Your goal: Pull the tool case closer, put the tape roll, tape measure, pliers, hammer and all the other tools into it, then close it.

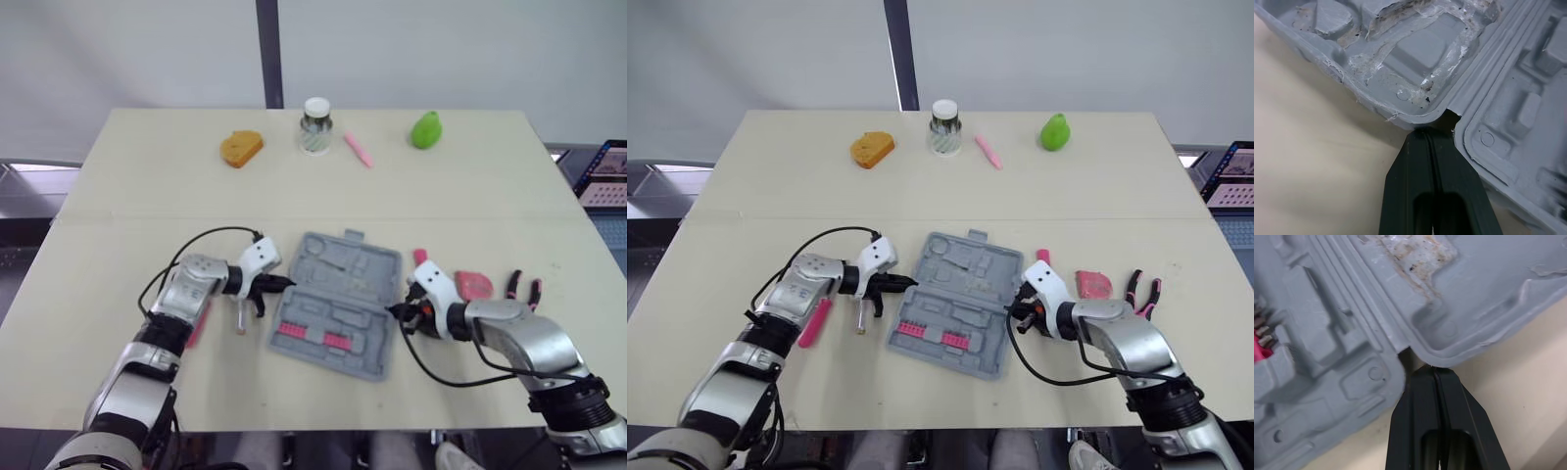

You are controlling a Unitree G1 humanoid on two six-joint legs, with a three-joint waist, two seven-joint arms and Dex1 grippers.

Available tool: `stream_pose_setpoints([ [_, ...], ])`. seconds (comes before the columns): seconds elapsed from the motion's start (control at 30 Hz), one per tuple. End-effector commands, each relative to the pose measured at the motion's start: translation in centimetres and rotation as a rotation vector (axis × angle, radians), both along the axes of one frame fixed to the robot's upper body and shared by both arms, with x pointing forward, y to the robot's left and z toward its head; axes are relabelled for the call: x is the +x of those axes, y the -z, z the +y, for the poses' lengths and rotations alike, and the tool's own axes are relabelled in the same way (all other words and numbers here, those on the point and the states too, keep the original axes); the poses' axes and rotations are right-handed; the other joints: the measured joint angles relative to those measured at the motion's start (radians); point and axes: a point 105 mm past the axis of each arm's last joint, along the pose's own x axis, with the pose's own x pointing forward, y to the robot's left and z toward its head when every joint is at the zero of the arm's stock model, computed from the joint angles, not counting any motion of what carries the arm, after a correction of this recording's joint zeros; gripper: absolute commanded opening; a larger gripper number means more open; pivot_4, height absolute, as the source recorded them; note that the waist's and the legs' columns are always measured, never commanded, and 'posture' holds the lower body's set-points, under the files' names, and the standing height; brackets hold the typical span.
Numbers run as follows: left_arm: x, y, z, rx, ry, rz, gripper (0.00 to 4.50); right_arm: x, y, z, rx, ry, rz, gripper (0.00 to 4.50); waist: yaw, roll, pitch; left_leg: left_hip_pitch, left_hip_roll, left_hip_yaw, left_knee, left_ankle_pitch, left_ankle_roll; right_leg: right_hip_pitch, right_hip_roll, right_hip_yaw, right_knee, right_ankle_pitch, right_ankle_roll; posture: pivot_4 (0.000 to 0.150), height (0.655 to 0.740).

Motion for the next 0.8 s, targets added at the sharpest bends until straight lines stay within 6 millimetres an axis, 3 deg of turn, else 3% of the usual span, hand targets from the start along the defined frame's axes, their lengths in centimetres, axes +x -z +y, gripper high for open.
stream_pose_setpoints([
  [0.03,-0.5,-0.4,-0.9,-0.006,0.047,-0.001,0.00,0.2,-0.5,0.5,0.002,-0.019,-0.029,0.05,0.000,0.000,0.000,0.000,0.000,0.000,0.000,0.000,0.000,0.000,0.000,0.000,0.000,0.000,0.000,0.150,0.6950],
  [0.8,-6.6,0.2,-1.3,-0.025,0.077,0.116,0.00,-3.0,0.0,1.3,0.023,-0.124,0.048,0.05,-0.002,0.000,0.000,0.000,0.001,0.000,0.000,0.000,0.000,0.000,0.000,0.000,0.000,0.000,0.000,0.150,0.6950],
])
